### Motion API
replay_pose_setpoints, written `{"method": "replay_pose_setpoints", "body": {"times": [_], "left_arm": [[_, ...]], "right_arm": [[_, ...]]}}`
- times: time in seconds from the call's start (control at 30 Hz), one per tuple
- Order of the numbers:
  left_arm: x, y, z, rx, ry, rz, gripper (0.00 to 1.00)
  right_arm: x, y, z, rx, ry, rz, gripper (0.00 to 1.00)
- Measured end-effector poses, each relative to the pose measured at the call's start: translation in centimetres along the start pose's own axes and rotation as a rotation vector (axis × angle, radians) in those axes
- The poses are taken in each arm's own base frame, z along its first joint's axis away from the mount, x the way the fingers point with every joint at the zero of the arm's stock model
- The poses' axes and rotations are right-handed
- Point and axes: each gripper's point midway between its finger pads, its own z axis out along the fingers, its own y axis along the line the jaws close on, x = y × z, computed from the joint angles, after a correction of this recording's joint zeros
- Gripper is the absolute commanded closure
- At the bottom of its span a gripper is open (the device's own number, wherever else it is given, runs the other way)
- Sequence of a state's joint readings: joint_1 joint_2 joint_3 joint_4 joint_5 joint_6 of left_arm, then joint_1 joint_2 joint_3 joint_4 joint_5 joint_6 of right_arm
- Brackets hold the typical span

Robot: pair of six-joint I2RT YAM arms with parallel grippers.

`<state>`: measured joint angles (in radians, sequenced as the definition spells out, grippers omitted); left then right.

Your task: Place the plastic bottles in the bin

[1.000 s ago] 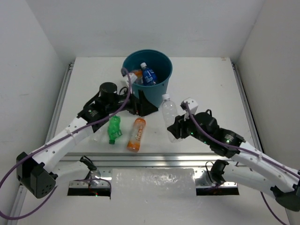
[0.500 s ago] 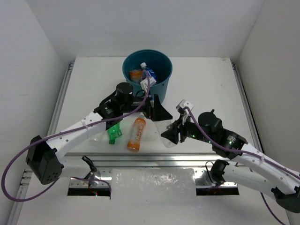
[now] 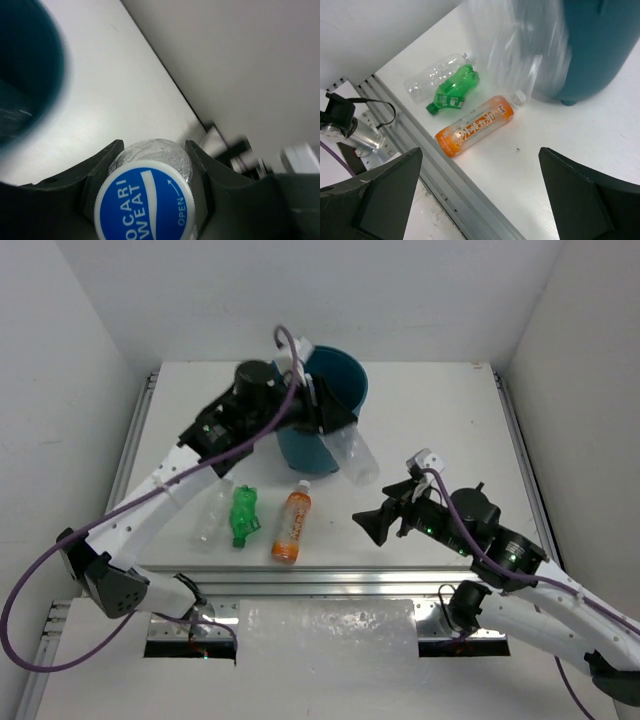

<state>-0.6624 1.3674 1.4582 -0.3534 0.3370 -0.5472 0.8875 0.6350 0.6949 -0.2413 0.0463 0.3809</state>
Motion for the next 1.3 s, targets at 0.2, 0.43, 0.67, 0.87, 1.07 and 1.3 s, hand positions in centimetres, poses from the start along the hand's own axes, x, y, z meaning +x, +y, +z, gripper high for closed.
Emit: {"method": "replay_pose_setpoints", "body": {"times": [0.2, 0.43, 0.67, 0.87, 1.07, 1.3], "left_arm": [[-16.0, 4.8, -5.6, -0.381, -0.443, 0.027, 0.85], [-23.2, 6.3, -6.7, -0.550, -0.654, 0.101, 0.33], [-19.9, 14.2, 0.1, -0.710, -0.489, 0.115, 0.05], [-18.1, 16.2, 0.6, -0.777, -0.401, 0.142, 0.01], [-15.9, 13.5, -5.8, -0.844, -0.415, 0.148, 0.01], [-3.7, 9.3, -10.6, -0.731, -0.262, 0.160, 0.01]], "right_arm": [[0.7, -1.4, -1.4, 0.076, 0.018, 0.013, 0.01], [3.3, -2.2, -1.4, 0.119, 0.125, 0.020, 0.01], [6.6, -2.6, 0.5, 0.156, 0.291, 0.039, 0.01], [7.9, -3.7, 0.9, 0.238, 0.338, 0.086, 0.01], [5.7, -5.7, 0.6, 0.366, 0.293, 0.095, 0.01], [0.9, -8.1, -1.5, 0.514, 0.183, 0.078, 0.01]]}}
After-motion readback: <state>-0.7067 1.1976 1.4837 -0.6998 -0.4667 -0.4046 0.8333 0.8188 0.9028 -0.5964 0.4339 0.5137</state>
